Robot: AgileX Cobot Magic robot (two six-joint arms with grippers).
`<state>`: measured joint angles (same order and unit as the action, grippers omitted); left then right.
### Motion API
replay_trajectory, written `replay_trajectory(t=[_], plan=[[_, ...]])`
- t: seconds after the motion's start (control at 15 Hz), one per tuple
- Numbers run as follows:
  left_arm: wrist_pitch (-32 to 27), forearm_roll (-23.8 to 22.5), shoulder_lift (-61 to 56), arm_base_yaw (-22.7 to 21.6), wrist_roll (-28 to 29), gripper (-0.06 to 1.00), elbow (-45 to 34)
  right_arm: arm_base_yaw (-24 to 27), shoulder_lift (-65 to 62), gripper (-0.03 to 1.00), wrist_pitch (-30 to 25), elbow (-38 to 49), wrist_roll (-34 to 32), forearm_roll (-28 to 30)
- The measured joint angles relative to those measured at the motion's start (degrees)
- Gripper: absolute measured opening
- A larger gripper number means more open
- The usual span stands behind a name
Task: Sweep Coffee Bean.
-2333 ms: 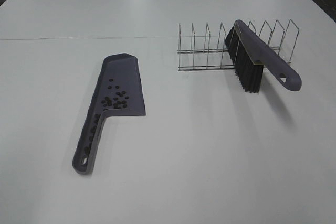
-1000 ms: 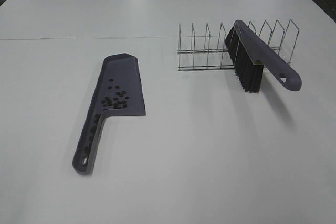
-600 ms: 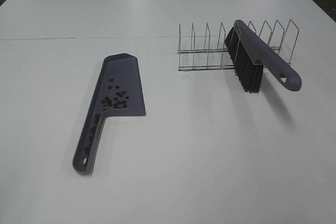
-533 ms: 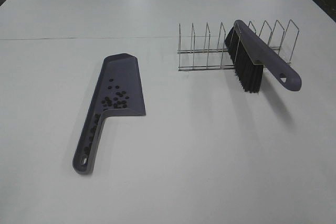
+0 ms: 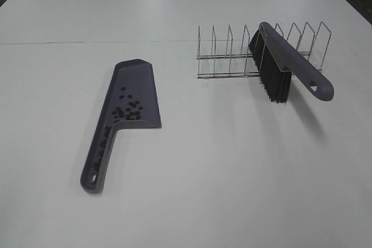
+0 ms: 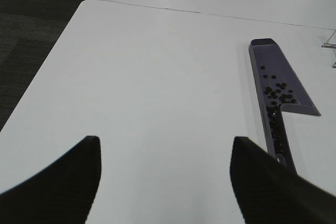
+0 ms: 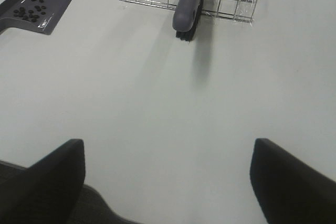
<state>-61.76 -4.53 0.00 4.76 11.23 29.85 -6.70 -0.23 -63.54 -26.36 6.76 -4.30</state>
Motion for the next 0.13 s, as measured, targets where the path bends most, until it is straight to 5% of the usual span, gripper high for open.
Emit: replay_trajectory(t=[0.13], plan=[[0.0,0.0,0.0,0.0,-0.11,0.64,0.0,0.0,0.0,0.75,0.0,0.0,0.0,0.0]])
